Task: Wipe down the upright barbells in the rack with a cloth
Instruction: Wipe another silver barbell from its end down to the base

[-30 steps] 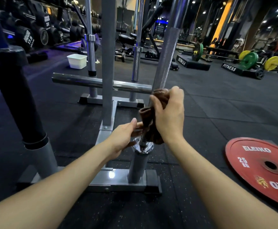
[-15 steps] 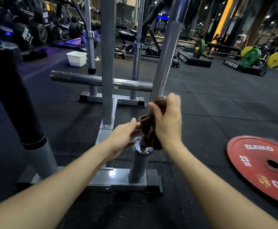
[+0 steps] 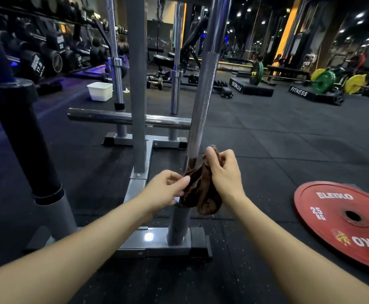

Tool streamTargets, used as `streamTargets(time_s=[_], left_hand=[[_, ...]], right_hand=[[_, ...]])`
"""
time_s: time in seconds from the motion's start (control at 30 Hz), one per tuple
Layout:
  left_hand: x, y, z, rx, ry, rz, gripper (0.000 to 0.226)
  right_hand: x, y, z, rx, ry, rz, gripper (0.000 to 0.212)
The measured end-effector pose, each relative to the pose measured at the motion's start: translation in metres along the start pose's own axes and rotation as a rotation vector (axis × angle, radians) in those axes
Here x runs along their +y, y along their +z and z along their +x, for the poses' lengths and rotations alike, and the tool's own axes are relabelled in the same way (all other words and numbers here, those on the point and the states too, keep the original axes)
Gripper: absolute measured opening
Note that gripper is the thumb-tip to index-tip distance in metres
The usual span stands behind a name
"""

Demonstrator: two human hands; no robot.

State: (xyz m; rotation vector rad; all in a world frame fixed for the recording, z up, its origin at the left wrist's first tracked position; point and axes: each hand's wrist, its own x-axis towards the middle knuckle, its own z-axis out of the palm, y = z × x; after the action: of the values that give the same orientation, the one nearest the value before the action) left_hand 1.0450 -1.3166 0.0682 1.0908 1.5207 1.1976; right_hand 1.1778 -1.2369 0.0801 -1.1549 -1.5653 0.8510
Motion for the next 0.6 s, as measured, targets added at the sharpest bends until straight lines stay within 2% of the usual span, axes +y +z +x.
streamTargets(time_s=[0.07, 0.1, 0.2, 0.23, 0.33, 0.4, 0.47, 0.6], left_hand=[[0.008, 0.012, -0.008, -0.167, -0.095, -0.176, 0.025], [0.01, 0.018, -0.009, -0.2, -0.108, -0.222, 0.029], [0.013, 0.033, -0.01, -0.16, -0.07, -0.324, 0.027], [0.013, 0.036, -0.009, -0.128, -0.061, -0.345, 0.027], [0.016, 0.042, -0.009, -0.097, -0.049, -0.415, 0.024], [0.018, 0.046, -0.009, -0.107, -0.029, -0.426, 0.022], [0.018, 0.047, -0.01, -0.125, 0.0, -0.413, 0.025], [0.02, 0.046, -0.013, -0.138, 0.055, -0.273, 0.021]], right_hand=[[0.002, -0.003, -0.006, -0.029, 0.043, 0.066, 0.036], [0.002, -0.005, -0.01, -0.056, 0.032, 0.065, 0.035], [0.001, -0.014, -0.019, -0.176, -0.076, 0.024, 0.009], [-0.002, -0.02, -0.021, -0.208, -0.081, 0.04, 0.01], [0.0, -0.026, -0.025, -0.204, 0.049, 0.121, 0.043], [0.004, -0.026, -0.026, -0.26, 0.067, 0.114, 0.044], [0.004, -0.025, -0.03, -0.293, 0.093, 0.152, 0.027], [0.002, -0.021, -0.028, -0.134, 0.068, 0.106, 0.022]])
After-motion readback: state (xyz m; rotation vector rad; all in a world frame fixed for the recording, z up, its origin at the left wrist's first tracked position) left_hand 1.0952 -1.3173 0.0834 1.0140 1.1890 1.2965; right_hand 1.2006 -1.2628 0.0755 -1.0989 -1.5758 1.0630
